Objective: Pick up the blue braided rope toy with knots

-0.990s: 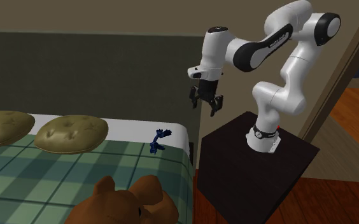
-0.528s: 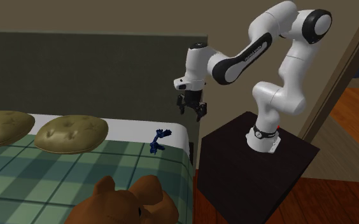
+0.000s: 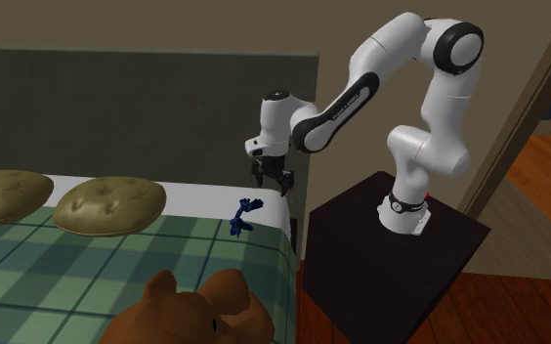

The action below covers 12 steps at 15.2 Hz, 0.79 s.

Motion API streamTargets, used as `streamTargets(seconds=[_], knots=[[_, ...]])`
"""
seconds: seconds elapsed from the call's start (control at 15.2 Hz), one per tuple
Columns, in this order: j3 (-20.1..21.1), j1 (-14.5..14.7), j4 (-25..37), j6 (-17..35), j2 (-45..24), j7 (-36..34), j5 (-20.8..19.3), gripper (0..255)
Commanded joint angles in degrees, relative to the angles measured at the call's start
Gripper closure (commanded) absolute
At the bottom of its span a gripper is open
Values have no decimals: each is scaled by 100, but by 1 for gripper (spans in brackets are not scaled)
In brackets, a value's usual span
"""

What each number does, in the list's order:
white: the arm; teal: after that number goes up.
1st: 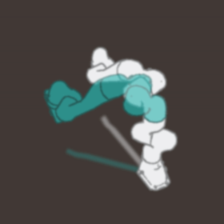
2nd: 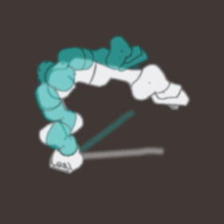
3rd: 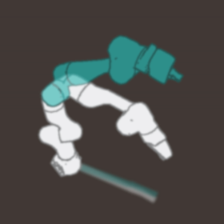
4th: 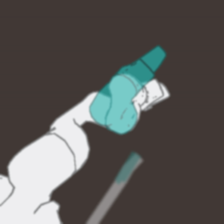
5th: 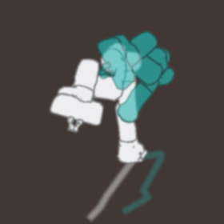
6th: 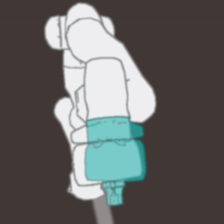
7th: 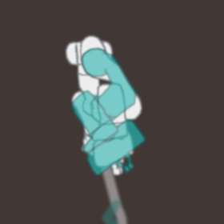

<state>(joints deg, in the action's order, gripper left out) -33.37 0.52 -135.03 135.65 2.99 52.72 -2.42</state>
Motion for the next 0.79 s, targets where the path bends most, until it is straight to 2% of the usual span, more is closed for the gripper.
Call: streamTargets(seconds=[0.0,0.2,0.4,0.73], knots=[[-102,-31,223,170,-488,466,318,0],[-87,-205,636,371,-1275,1152,882,0],[73,-514,1120,492,-2029,1745,1368,0],[437,-1122,2073,567,-3196,2448,1871,0]])
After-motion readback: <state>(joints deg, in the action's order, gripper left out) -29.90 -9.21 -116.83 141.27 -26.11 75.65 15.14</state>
